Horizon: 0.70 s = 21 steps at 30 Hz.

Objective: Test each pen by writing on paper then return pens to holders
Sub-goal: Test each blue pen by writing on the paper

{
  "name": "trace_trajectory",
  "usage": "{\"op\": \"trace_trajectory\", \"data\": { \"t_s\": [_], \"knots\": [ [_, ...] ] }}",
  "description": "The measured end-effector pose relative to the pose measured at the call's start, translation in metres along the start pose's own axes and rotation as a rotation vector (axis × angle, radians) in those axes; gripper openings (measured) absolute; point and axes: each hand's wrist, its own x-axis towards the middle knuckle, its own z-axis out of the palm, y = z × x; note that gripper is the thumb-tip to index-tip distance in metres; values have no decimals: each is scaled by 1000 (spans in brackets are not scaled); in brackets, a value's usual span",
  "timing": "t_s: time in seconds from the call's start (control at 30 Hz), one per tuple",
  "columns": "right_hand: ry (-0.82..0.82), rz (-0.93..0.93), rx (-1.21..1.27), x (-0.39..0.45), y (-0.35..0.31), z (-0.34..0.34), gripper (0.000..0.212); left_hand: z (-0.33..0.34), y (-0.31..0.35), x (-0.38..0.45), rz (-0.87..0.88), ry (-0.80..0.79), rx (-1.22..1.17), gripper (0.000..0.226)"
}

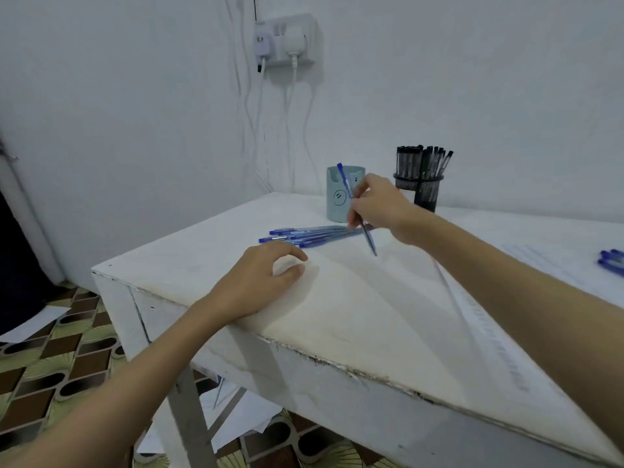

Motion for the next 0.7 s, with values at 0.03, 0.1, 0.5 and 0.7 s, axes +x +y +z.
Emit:
{"op": "trace_trajectory", "data": {
  "t_s": [0.03,0.1,0.5,0.7],
  "knots": [
    [-27,71,140,-5,-1,-16,22,5,11,1,28,-17,-19,20],
    [-87,157,405,-18,5,-51,17,21,35,7,104,-85,-23,18],
    [356,330,1175,-120,82,-203,52,119,160,57,303,-338,-56,16],
    [470,339,1202,-141,99,-225,50,146,190,66,301,-424,-40,31]
  ]
}}
